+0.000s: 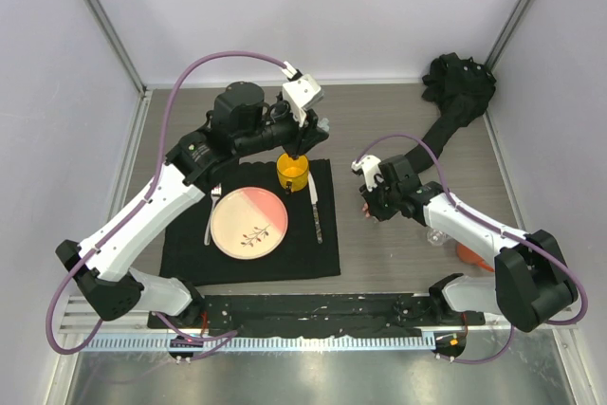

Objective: Paint the nails

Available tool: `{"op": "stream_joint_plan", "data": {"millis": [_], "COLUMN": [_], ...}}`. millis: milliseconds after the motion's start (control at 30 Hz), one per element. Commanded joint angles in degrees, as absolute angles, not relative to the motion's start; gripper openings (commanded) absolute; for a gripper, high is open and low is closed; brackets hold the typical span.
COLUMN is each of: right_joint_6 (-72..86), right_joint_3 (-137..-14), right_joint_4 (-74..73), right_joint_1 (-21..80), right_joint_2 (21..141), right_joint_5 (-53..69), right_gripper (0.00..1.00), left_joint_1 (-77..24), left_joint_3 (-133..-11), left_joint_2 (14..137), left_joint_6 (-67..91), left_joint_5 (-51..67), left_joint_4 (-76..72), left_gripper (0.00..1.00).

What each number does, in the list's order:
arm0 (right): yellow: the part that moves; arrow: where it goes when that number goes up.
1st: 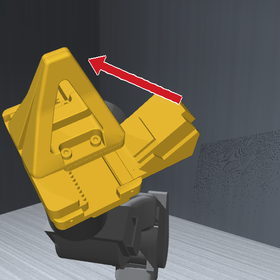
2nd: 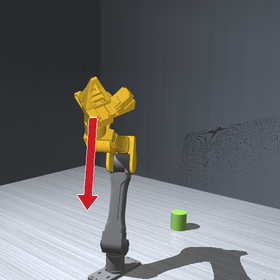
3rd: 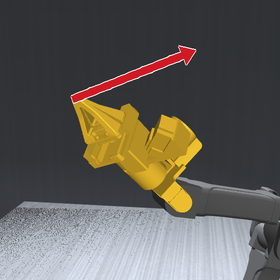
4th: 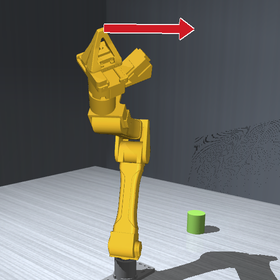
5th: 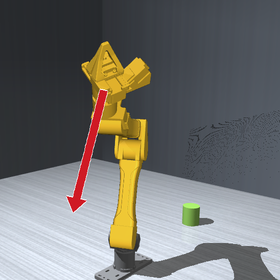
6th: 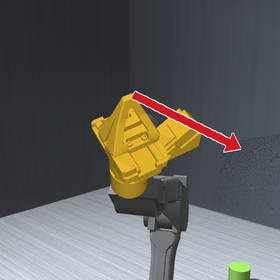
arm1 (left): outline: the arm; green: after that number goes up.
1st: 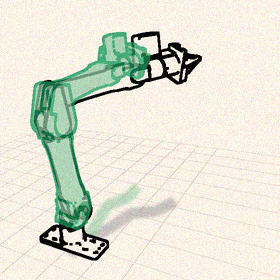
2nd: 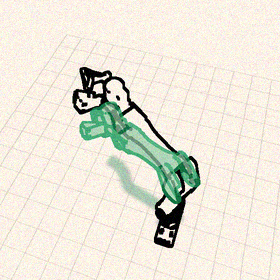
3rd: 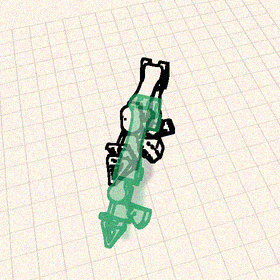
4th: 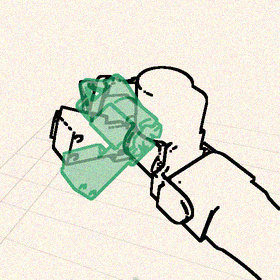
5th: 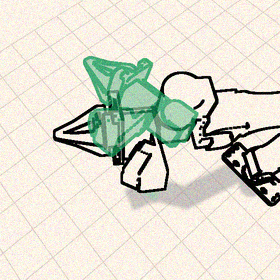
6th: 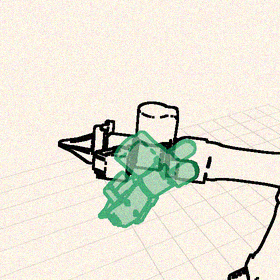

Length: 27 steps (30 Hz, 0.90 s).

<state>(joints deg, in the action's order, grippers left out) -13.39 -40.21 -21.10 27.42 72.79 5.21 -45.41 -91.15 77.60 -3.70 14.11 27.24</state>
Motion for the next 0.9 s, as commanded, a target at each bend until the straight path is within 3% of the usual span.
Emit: {"op": "stream_joint_plan", "data": {"millis": [0, 867], "right_joint_6": [-13.1, -12.0], "right_joint_3": [-40.4, -40.2], "right_joint_4": [-20.1, -19.8], "right_joint_1": [27.9, 28.7], "right_joint_2": [71.9, 71.2], "right_joint_5": [5.8, 3.8], "right_gripper": [0.01, 0.01], "left_joint_1": [-45.6, -45.6], "left_joint_3": [-91.2, -91.1], "left_joint_2": [75.8, 75.8], "left_joint_6": [-4.7, -4.6], "left_joint_5": [14.3, 14.5], "left_joint_4": [24.8, 24.9], "left_gripper": [0.00, 0.00]}}
